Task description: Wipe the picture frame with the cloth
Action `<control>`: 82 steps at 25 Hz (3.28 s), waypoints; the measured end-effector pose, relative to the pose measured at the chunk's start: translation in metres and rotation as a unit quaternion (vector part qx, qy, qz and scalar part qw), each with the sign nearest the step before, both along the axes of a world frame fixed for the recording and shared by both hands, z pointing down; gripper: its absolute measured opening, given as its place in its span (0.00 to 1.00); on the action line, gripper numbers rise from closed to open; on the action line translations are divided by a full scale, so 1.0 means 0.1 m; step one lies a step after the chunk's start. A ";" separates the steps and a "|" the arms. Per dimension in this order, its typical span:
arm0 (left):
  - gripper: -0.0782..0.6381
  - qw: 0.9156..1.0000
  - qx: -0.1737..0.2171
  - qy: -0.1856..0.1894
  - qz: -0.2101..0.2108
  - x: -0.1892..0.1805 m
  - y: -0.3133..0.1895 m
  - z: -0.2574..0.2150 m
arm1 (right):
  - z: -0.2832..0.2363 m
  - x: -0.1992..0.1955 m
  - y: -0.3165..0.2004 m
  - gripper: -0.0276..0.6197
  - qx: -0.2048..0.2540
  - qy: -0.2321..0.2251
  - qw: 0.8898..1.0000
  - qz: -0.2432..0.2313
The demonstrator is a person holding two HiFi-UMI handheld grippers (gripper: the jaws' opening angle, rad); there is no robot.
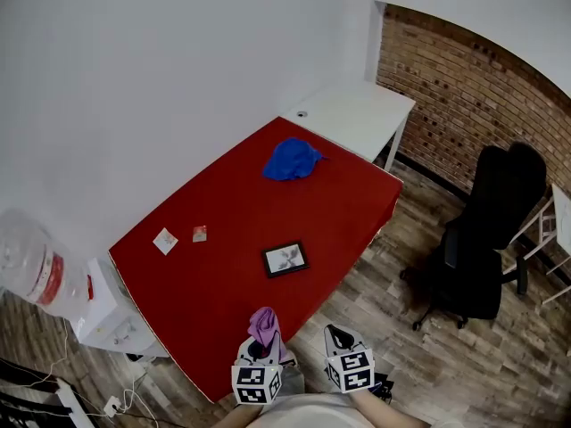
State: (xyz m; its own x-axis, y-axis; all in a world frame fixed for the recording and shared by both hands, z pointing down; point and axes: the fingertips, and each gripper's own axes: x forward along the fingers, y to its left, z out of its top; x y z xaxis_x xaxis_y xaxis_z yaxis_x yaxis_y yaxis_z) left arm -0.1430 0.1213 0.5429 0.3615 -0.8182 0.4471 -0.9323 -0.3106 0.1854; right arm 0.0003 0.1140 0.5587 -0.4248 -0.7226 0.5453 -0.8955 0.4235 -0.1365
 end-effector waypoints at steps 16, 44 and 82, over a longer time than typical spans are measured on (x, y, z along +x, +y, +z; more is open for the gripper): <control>0.19 1.000 -0.009 -0.001 -0.002 -0.12 -0.95 -0.03 | -0.14 -0.11 -0.99 0.05 0.006 0.012 1.000 -0.005; 0.19 0.946 -0.049 -0.276 0.165 -0.32 -2.39 0.92 | 0.18 -0.17 -1.89 0.05 0.003 0.015 0.999 -0.033; 0.19 0.778 -0.127 -0.522 0.326 -0.32 -2.58 1.80 | 0.53 -0.27 -1.78 0.05 -0.028 0.010 0.997 -0.072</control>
